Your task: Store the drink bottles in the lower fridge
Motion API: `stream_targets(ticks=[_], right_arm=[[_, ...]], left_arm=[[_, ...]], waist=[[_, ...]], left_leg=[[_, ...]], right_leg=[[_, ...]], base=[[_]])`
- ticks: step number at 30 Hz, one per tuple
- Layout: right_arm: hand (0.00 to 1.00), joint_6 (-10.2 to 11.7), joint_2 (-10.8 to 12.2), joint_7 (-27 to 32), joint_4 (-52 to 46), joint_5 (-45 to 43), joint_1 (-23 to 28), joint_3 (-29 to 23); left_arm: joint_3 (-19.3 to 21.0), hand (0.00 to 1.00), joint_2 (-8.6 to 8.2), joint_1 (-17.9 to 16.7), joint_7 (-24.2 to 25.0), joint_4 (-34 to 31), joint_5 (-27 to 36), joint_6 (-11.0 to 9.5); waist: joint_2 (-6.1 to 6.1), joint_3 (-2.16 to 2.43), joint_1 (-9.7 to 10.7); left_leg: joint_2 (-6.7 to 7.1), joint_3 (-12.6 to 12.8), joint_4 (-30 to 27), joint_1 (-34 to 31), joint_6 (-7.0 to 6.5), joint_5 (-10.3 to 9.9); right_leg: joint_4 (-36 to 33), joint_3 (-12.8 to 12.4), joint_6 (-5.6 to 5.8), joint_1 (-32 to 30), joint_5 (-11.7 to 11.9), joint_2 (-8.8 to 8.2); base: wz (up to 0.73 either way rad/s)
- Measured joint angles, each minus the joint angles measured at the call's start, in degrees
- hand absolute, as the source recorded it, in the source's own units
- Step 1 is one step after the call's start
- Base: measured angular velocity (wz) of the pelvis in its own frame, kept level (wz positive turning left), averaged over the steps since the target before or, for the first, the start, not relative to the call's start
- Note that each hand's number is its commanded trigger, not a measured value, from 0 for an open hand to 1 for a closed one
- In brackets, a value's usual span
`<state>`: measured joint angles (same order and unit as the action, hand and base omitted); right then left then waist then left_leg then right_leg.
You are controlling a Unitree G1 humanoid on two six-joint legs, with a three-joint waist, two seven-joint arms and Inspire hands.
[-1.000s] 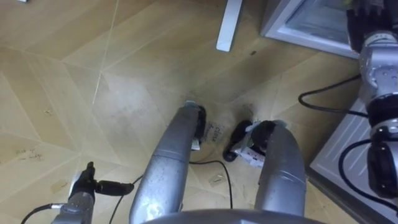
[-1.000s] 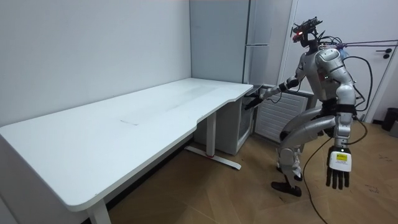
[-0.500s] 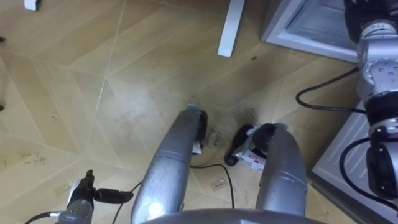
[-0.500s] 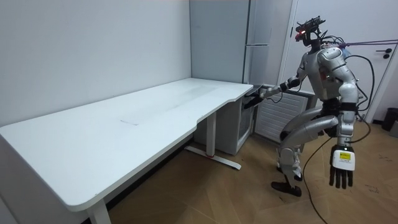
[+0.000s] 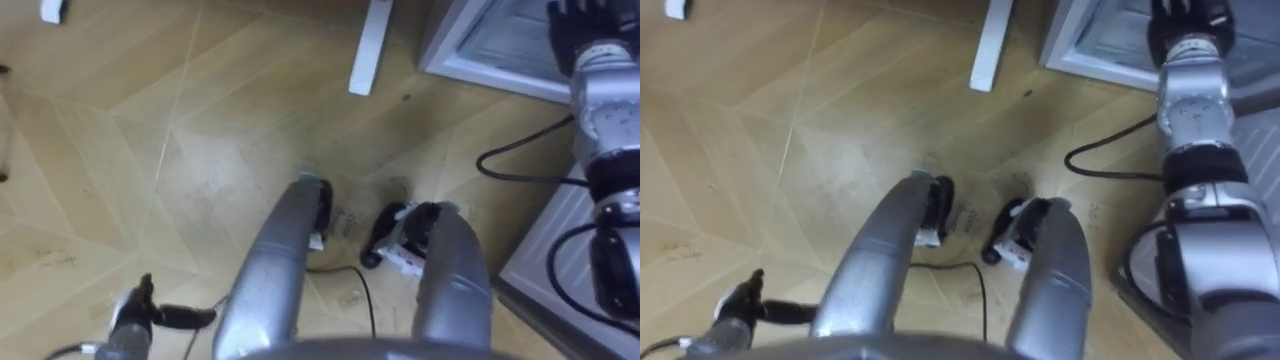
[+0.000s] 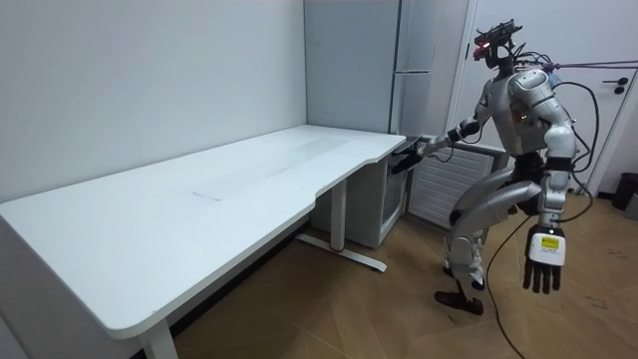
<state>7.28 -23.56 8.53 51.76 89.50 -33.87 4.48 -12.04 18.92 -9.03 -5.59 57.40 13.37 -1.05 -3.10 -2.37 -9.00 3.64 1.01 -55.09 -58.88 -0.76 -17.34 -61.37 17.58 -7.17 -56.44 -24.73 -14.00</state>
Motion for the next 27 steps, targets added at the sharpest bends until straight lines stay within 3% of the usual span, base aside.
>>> stream_targets(ticks=[2, 5, 8, 11, 14, 21, 24, 27], right_arm=[[0.0, -2.74, -2.82, -5.24, 5.25, -7.0, 0.88, 4.05], [0.0, -4.62, -5.99, -10.38, 9.59, -15.22, 1.9, 8.34], [0.0, -5.73, -9.14, -13.91, 13.59, -23.71, 2.24, 9.62], [0.0, -6.07, -11.23, -16.21, 16.04, -31.93, 3.26, 9.66], [0.0, -6.11, -11.26, -18.35, 18.85, -39.23, 5.37, 9.59], [0.0, -6.58, -11.36, -21.88, 23.41, -51.42, 9.87, 9.29], [0.0, -7.13, -11.16, -23.29, 23.1, -52.9, 13.76, 9.17], [0.0, -7.43, -9.78, -24.57, 22.9, -54.66, 19.8, 7.3]], left_arm=[[0.0, 0.0, 0.99, 0.13, 0.86, 0.19, 0.08, -0.57], [-0.02, 0.0, 2.93, 0.22, 1.19, 1.99, 1.73, -0.98], [0.32, 0.0, 4.65, 0.6, 1.43, 2.1, 2.88, -0.96], [0.68, 0.0, 5.09, 2.77, 2.55, 4.15, 2.53, -0.99], [0.78, 0.0, 5.08, 4.57, 3.68, 4.53, 1.62, -0.9], [0.66, 0.0, 4.83, 6.21, 4.95, 4.58, -1.04, -0.58], [0.69, 0.0, 4.25, 6.76, 4.98, 5.62, -1.69, -0.42], [1.78, 0.0, 3.11, 6.88, 4.95, 7.06, -1.84, -0.22]], waist=[[-0.64, -0.31, 0.7], [-1.34, -0.63, 0.89], [-1.68, -0.75, 2.03], [-1.88, -0.79, 2.38], [-1.8, -0.79, 2.41], [-1.27, -0.64, 2.35], [-0.54, -0.28, 2.71], [0.39, 0.63, 2.69]], left_leg=[[0.07, -0.62, 2.58, 2.2, -0.14, 0.74], [-0.32, -1.46, 4.3, 4.68, -0.08, 0.71], [-0.89, -2.06, 5.76, 6.31, -0.11, 0.68], [-0.96, -2.1, 6.91, 9.17, -0.36, 0.54], [-1.49, -2.4, 9.37, 12.57, -0.44, 0.52], [-2.87, -1.91, 13.85, 18.77, -0.66, 0.63], [-2.82, -1.33, 16.85, 22.93, -0.92, 0.84], [-2.86, -0.89, 21.35, 28.69, -0.98, 1.32]], right_leg=[[2.58, 0.84, -0.39, 2.48, 0.8, 0.3], [5.73, 1.89, -0.24, 5.78, 1.36, 1.59], [8.16, 3.09, 0.17, 8.32, 1.65, 2.13], [10.01, 3.22, 0.81, 11.44, 1.77, 2.54], [13.64, 3.2, 1.77, 15.11, 2.59, 4.03], [20.41, 3.38, 2.47, 21.79, 4.7, 6.17], [23.07, 3.31, 2.95, 25.55, 5.08, 6.31], [27.66, 2.99, 3.7, 30.92, 6.03, 7.17]], base=[[0.08], [-0.03], [0.09], [0.01], [-0.05], [-0.1], [-0.04], [-0.07]])
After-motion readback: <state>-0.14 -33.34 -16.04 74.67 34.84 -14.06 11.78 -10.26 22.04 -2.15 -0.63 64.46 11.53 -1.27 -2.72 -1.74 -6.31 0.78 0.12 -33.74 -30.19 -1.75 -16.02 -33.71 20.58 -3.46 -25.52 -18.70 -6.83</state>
